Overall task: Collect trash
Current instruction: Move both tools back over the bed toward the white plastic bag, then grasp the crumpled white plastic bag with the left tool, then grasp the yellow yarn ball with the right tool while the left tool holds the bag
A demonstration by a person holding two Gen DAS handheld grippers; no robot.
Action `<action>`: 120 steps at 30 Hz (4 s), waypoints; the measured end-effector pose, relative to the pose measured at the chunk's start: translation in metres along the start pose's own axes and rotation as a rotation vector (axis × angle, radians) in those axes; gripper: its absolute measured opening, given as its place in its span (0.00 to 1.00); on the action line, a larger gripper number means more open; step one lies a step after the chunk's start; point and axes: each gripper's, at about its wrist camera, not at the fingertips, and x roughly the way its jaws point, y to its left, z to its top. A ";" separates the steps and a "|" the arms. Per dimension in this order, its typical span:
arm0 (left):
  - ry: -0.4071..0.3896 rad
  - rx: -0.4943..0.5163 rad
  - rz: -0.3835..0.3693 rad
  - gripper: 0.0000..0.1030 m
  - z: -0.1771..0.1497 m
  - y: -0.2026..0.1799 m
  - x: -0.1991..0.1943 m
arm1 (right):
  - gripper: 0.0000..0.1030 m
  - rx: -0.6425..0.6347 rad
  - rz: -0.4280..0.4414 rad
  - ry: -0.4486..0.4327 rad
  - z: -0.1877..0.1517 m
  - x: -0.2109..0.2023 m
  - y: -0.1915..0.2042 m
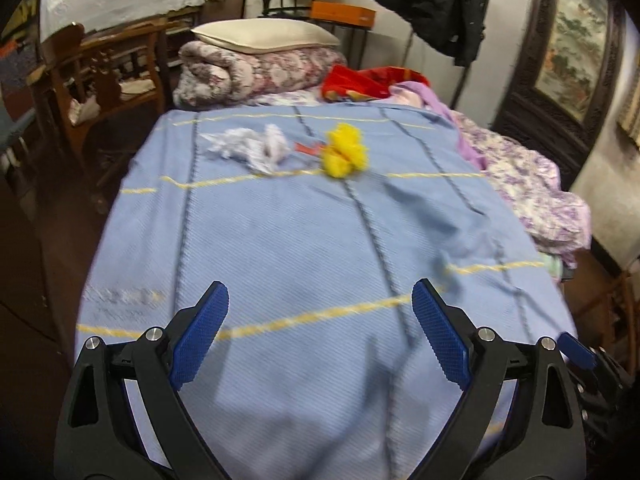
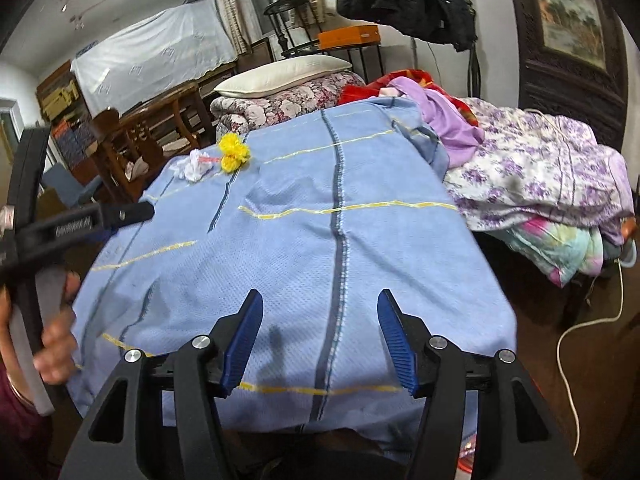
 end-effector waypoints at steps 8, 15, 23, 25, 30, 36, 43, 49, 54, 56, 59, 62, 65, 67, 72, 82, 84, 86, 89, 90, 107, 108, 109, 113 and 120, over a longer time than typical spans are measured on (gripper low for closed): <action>-0.016 0.003 0.081 0.88 0.028 0.018 0.029 | 0.62 -0.053 -0.034 -0.034 -0.009 0.019 0.014; -0.015 -0.036 0.097 0.88 0.058 0.032 0.060 | 0.72 -0.097 -0.032 -0.046 -0.013 0.022 0.020; -0.036 -0.040 0.130 0.88 0.087 0.035 0.086 | 0.81 -0.102 0.010 -0.052 -0.013 0.022 0.019; -0.042 -0.034 0.147 0.88 0.091 0.036 0.092 | 0.82 -0.105 0.010 -0.052 -0.013 0.023 0.020; -0.051 -0.032 0.181 0.88 0.096 0.043 0.108 | 0.85 -0.119 0.008 -0.050 -0.013 0.024 0.022; -0.055 -0.119 0.066 0.88 0.101 0.068 0.118 | 0.86 -0.120 0.013 -0.050 -0.012 0.024 0.024; -0.023 -0.169 -0.025 0.88 0.105 0.081 0.125 | 0.87 -0.122 0.006 -0.048 -0.012 0.025 0.024; 0.038 -0.179 -0.037 0.88 0.106 0.084 0.137 | 0.87 -0.120 0.012 -0.048 -0.013 0.025 0.025; 0.028 -0.204 -0.048 0.73 0.107 0.090 0.137 | 0.87 -0.119 0.012 -0.048 -0.013 0.024 0.024; 0.021 -0.173 -0.070 0.53 0.106 0.085 0.136 | 0.87 -0.120 0.012 -0.049 -0.013 0.024 0.024; 0.010 -0.130 -0.098 0.26 0.106 0.077 0.133 | 0.87 -0.120 0.015 -0.049 -0.013 0.024 0.024; -0.036 -0.120 -0.088 0.22 0.102 0.074 0.121 | 0.87 -0.121 0.013 -0.049 -0.013 0.025 0.025; -0.066 -0.094 -0.081 0.22 0.089 0.070 0.103 | 0.87 -0.119 0.013 -0.049 -0.013 0.024 0.024; -0.079 -0.069 -0.074 0.22 0.072 0.066 0.086 | 0.87 -0.113 0.019 -0.049 -0.013 0.024 0.023; -0.111 -0.107 -0.090 0.22 0.037 0.077 0.049 | 0.87 -0.107 0.020 -0.047 -0.013 0.023 0.024; -0.084 -0.112 -0.099 0.24 0.014 0.079 0.028 | 0.87 -0.117 0.001 -0.042 -0.012 0.025 0.029; -0.081 -0.141 -0.114 0.24 0.013 0.084 0.027 | 0.87 -0.119 -0.003 -0.041 -0.012 0.025 0.030; -0.073 -0.174 -0.121 0.24 0.013 0.091 0.028 | 0.87 -0.122 -0.006 -0.040 -0.012 0.025 0.030; -0.071 -0.201 -0.112 0.24 0.012 0.096 0.028 | 0.87 -0.121 -0.008 -0.038 -0.013 0.025 0.030; -0.070 -0.208 -0.096 0.24 0.011 0.097 0.028 | 0.86 -0.122 -0.014 -0.034 -0.012 0.025 0.031; -0.053 -0.237 -0.029 0.24 -0.024 0.105 0.013 | 0.67 -0.232 0.237 0.038 0.121 0.107 0.161; -0.051 -0.245 -0.033 0.24 -0.025 0.106 0.013 | 0.65 -0.223 0.245 0.082 0.126 0.123 0.167; -0.047 -0.254 -0.038 0.24 -0.025 0.108 0.014 | 0.64 -0.219 0.243 0.100 0.128 0.131 0.170; -0.035 -0.285 -0.060 0.24 -0.025 0.113 0.016 | 0.62 -0.196 0.230 0.175 0.132 0.165 0.184; -0.023 -0.262 -0.042 0.24 -0.024 0.108 0.017 | 0.29 -0.168 0.196 0.208 0.129 0.188 0.185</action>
